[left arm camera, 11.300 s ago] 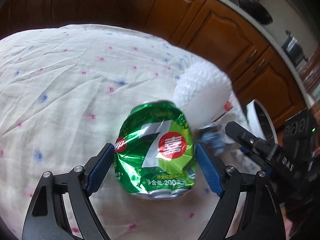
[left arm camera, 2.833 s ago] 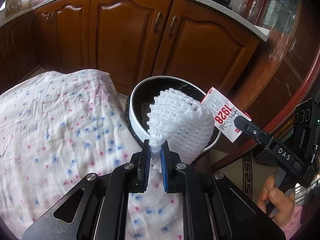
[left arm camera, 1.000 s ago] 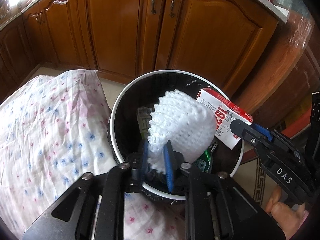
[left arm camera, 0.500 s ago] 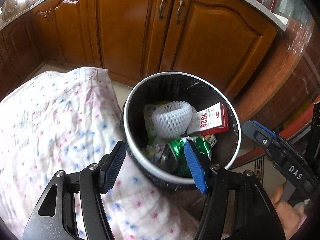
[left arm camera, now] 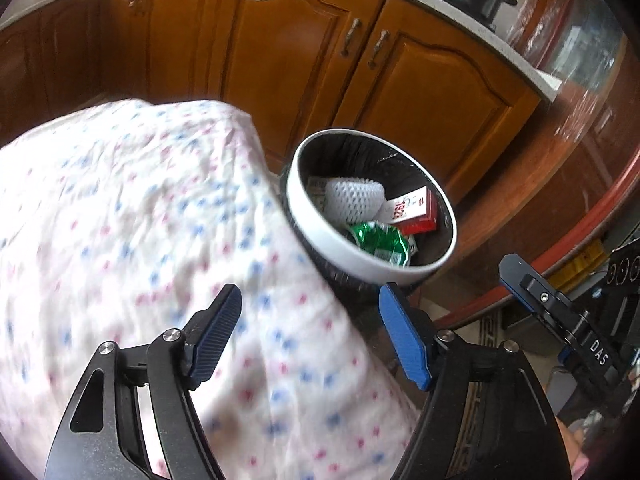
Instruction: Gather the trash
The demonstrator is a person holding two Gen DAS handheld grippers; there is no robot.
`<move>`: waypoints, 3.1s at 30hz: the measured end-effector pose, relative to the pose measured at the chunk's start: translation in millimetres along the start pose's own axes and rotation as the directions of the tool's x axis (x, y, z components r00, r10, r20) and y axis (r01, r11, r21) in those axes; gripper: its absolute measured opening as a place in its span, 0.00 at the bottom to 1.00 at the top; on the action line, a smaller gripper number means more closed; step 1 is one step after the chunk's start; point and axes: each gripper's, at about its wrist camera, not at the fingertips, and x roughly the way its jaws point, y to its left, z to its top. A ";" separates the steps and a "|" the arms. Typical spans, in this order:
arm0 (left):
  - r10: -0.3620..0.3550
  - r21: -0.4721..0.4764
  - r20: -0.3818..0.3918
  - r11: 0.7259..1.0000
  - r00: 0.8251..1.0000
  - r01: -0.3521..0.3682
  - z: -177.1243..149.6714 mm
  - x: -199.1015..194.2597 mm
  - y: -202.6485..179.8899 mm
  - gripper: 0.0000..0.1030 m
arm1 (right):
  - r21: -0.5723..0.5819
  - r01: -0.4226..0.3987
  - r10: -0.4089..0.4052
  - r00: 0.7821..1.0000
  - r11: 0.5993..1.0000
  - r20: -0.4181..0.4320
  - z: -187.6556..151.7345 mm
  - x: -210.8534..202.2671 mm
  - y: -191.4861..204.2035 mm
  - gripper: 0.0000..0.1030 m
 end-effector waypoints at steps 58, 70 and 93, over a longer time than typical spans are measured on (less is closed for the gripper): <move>0.247 0.013 0.509 0.956 0.824 -0.294 -112.7 -146.2 2.7 1.00 | -0.229 0.133 -0.052 0.943 0.964 0.328 -63.3 -96.1 68.1 1.00; 0.263 0.002 0.513 0.952 0.817 -0.308 -116.3 -148.6 0.1 1.00 | -0.223 0.121 -0.043 0.944 0.967 0.326 -62.0 -95.8 65.1 1.00; 0.286 -0.005 0.517 0.943 0.807 -0.332 -118.9 -147.7 -2.4 1.00 | -0.209 0.104 -0.034 0.948 0.972 0.315 -62.8 -92.6 62.7 1.00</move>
